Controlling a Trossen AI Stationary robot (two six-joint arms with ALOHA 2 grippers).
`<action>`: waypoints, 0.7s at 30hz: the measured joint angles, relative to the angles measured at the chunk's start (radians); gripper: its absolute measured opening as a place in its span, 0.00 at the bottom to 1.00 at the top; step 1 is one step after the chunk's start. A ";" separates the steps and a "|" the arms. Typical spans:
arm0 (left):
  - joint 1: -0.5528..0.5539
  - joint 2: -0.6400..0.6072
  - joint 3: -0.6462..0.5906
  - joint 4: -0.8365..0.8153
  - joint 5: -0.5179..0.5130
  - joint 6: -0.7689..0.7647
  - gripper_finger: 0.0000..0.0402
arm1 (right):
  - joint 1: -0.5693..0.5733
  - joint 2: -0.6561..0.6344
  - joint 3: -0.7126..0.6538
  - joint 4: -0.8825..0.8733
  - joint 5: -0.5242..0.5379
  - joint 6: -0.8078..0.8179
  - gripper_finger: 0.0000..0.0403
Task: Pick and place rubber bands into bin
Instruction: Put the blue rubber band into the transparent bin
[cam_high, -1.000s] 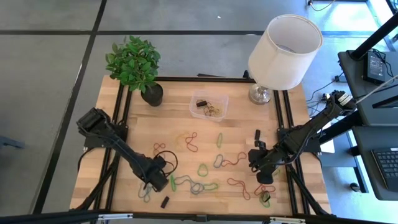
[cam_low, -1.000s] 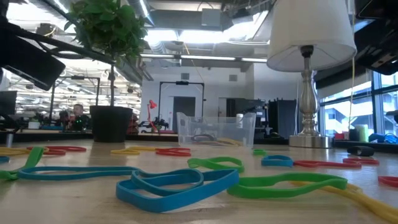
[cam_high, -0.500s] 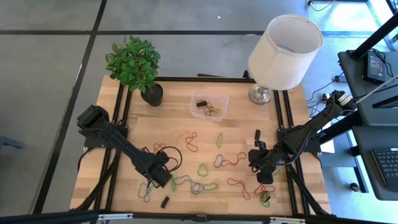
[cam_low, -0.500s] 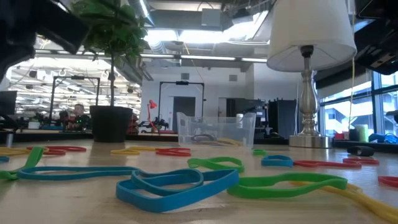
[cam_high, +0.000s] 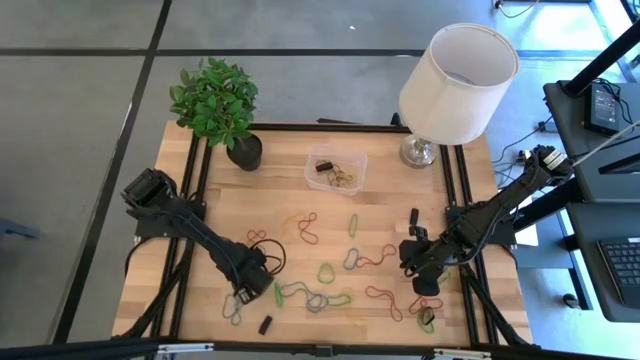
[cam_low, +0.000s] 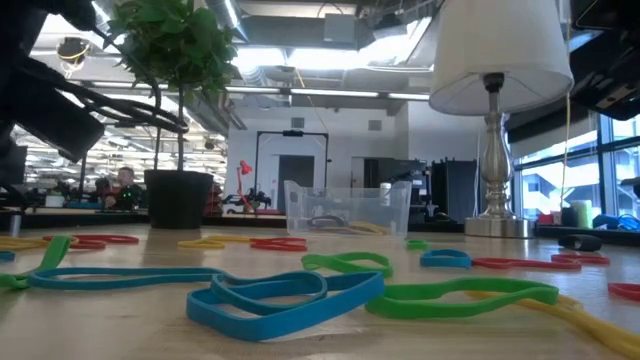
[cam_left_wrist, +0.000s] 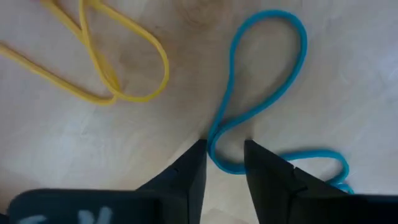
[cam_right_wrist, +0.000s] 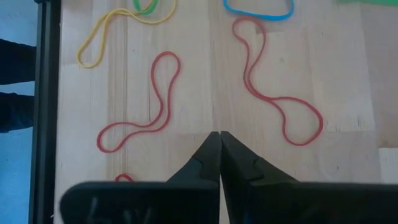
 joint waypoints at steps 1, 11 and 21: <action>0.002 -0.002 -0.010 0.011 0.003 -0.003 0.24 | 0.000 0.000 0.000 0.001 0.000 0.000 0.01; 0.006 0.007 0.053 0.004 -0.011 -0.073 0.01 | 0.000 0.000 0.000 0.007 0.000 0.000 0.01; 0.027 0.003 0.425 -0.259 -0.190 -0.025 0.01 | 0.000 0.000 0.000 0.031 0.000 0.004 0.01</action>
